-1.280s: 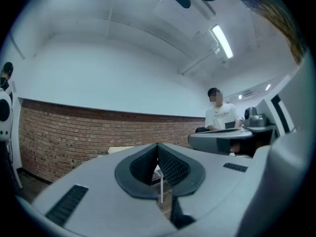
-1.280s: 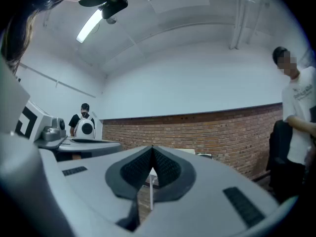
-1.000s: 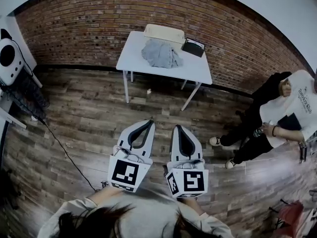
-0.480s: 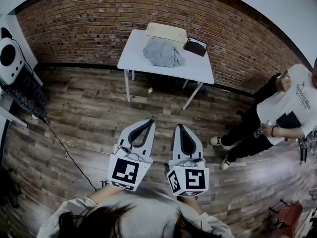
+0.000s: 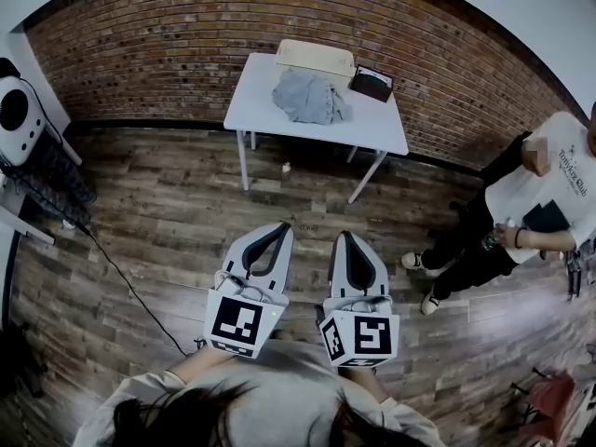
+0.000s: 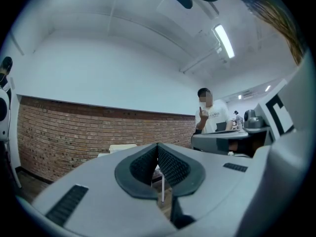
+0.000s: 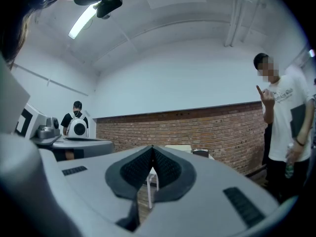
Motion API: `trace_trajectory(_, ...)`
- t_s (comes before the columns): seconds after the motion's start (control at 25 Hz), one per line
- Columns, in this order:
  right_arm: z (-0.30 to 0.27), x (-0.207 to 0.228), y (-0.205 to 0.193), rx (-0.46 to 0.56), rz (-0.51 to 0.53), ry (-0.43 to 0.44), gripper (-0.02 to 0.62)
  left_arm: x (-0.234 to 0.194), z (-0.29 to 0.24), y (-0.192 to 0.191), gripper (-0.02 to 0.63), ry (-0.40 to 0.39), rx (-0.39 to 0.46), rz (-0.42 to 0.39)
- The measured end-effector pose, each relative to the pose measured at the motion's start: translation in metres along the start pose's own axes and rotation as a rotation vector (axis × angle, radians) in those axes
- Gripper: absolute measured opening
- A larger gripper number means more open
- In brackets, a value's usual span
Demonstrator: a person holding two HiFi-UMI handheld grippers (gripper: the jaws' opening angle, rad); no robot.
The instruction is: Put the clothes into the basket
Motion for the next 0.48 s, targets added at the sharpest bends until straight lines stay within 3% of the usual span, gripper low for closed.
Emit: trace_trajectory(0.48, -0.041, -0.005, 0.0, -0.022, 0.003, -0.02, 0.006, -0.043, -0.029, -0.009, 0.006, -0.006, -0.019, 0.01)
Point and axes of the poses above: the fingertips, and each gripper's own axes: z backward along the fingers, x to its right, y out of its top, the point moved 2 cm from there along z, backward along the fingers, and after that the axes turned 13 degrees about -x, right-handed, at the moved point
